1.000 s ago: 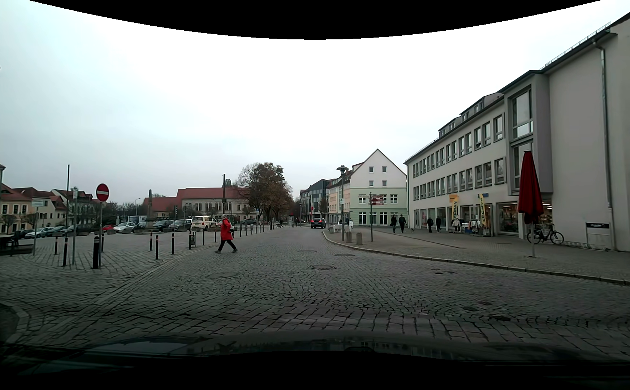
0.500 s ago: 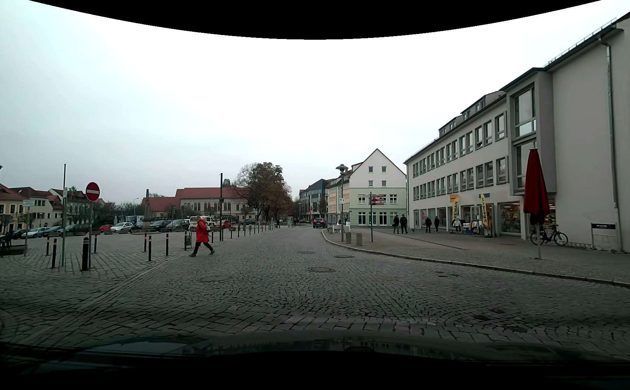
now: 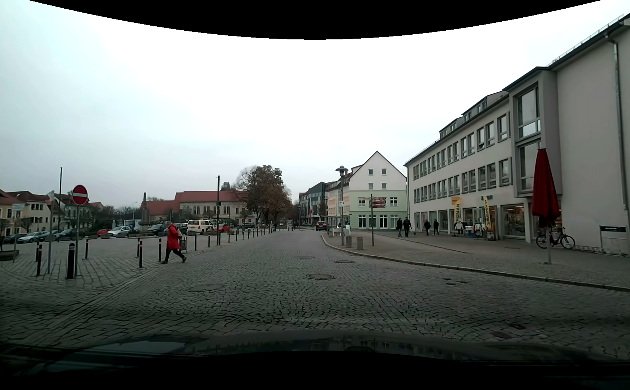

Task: Follow the waypoints while adhering to traffic rules and regulations

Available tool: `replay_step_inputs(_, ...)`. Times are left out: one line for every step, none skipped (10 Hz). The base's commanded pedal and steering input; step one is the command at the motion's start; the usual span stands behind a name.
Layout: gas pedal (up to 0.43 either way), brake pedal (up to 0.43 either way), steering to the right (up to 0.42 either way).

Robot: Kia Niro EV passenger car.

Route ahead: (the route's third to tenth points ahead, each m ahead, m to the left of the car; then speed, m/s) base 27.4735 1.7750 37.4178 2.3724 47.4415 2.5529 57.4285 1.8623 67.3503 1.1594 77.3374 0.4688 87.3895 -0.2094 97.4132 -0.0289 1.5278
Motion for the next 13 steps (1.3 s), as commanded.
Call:
replay_step_inputs(0.260,0.000,-0.003)
replay_step_inputs(0.260,0.000,-0.003)
replay_step_inputs(0.260,0.000,-0.005)
replay_step_inputs(0.260,0.000,-0.009)
replay_step_inputs(0.260,0.000,-0.016)
replay_step_inputs(0.260,0.000,-0.022)
replay_step_inputs(0.260,0.000,-0.026)
replay_step_inputs(0.260,0.000,-0.027)
replay_step_inputs(0.260,0.000,-0.029)
replay_step_inputs(0.248,0.000,-0.038)
replay_step_inputs(0.248,0.000,-0.046)
replay_step_inputs(0.248,0.000,-0.059)
replay_step_inputs(0.248,0.000,-0.072)
